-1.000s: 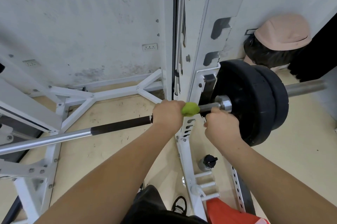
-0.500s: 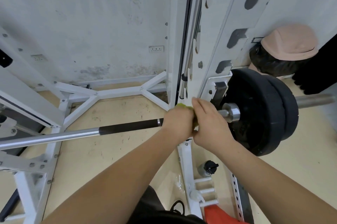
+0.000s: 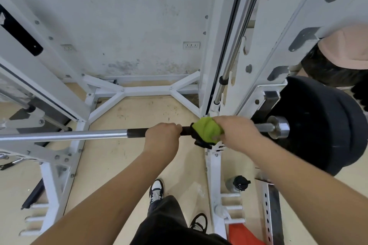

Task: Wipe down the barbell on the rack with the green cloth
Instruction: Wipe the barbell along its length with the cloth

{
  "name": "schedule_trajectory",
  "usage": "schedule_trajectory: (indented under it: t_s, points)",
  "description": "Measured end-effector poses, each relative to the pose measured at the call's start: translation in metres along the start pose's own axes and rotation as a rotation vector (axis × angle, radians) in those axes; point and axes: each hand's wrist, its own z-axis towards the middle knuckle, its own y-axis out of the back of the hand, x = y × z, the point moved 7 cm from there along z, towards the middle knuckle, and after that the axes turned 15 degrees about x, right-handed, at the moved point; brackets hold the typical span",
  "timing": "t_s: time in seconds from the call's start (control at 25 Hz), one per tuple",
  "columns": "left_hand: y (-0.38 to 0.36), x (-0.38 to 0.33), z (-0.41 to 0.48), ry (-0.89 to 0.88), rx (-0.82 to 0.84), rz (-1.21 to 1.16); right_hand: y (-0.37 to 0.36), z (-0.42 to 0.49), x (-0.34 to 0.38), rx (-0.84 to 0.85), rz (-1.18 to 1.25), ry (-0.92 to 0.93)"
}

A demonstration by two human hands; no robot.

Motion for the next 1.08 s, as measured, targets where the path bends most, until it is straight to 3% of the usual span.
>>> schedule_trajectory:
  t_s: [0.08,0.16,0.28,0.44,0.6,0.68,0.72,0.84,0.96,1.08]
  points:
    - [-0.005,0.000,-0.004,0.006,-0.041,-0.032,0.018,0.013,-0.009,0.158,0.194,-0.025]
    - [-0.004,0.002,-0.005,0.008,-0.085,-0.064,0.022,0.029,-0.007,0.190,0.256,-0.112]
    - [-0.003,0.002,-0.004,-0.003,-0.095,-0.083,0.016,0.043,0.003,0.105,0.119,-0.195]
    - [0.002,0.006,-0.008,-0.016,-0.100,-0.141,0.006,0.018,-0.007,-0.003,0.333,-0.054]
    - [-0.001,0.006,-0.008,-0.027,-0.154,-0.164,-0.015,-0.036,-0.001,-0.393,0.218,0.026]
    - [-0.004,0.005,-0.009,-0.033,-0.197,-0.147,-0.032,-0.044,0.002,-0.503,0.140,0.045]
    - [-0.004,0.005,-0.010,-0.031,-0.210,-0.144,-0.032,-0.038,0.003,-0.521,0.101,0.028]
    - [-0.005,0.005,-0.010,-0.026,-0.207,-0.141,-0.012,-0.002,0.002,-0.367,0.158,-0.176]
    - [-0.004,0.005,-0.010,-0.022,-0.206,-0.146,-0.004,0.012,0.007,-0.254,0.219,-0.262]
    - [-0.002,0.006,-0.009,-0.034,-0.158,-0.177,-0.013,-0.032,0.017,-0.436,0.215,-0.150]
